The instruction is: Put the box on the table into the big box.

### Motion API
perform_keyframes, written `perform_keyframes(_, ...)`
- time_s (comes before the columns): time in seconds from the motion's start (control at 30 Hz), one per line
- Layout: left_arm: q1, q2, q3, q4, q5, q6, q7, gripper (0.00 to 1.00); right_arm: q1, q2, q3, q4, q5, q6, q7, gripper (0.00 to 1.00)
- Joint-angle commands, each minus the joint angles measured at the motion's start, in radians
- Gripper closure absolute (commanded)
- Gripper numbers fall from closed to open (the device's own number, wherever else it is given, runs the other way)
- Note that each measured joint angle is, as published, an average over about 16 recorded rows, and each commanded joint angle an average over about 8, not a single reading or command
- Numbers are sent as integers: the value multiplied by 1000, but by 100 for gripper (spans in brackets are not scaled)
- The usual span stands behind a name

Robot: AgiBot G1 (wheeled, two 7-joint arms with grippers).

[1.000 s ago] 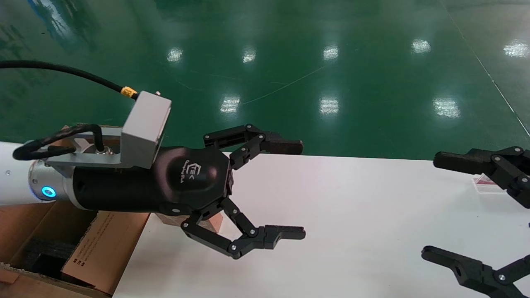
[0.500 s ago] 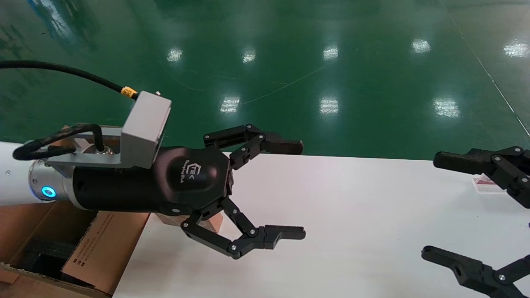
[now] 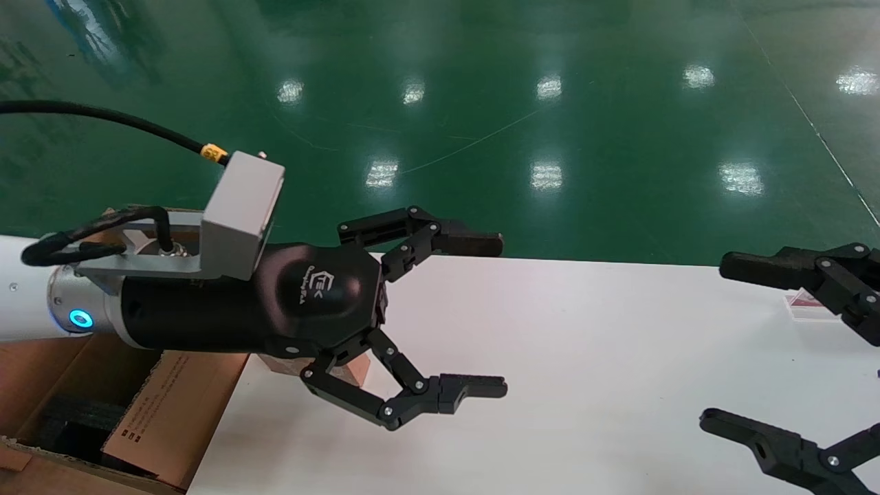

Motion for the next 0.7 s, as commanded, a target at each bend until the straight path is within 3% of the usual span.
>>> perform_keyframes(0.03, 0, 0, 0, 2, 1, 0, 1, 0, 0, 0, 0, 0, 0, 0, 0, 0)
perform_keyframes(0.7, -9, 6, 11, 17, 20, 5, 8, 0, 0, 0, 0, -1, 0, 0, 0, 0)
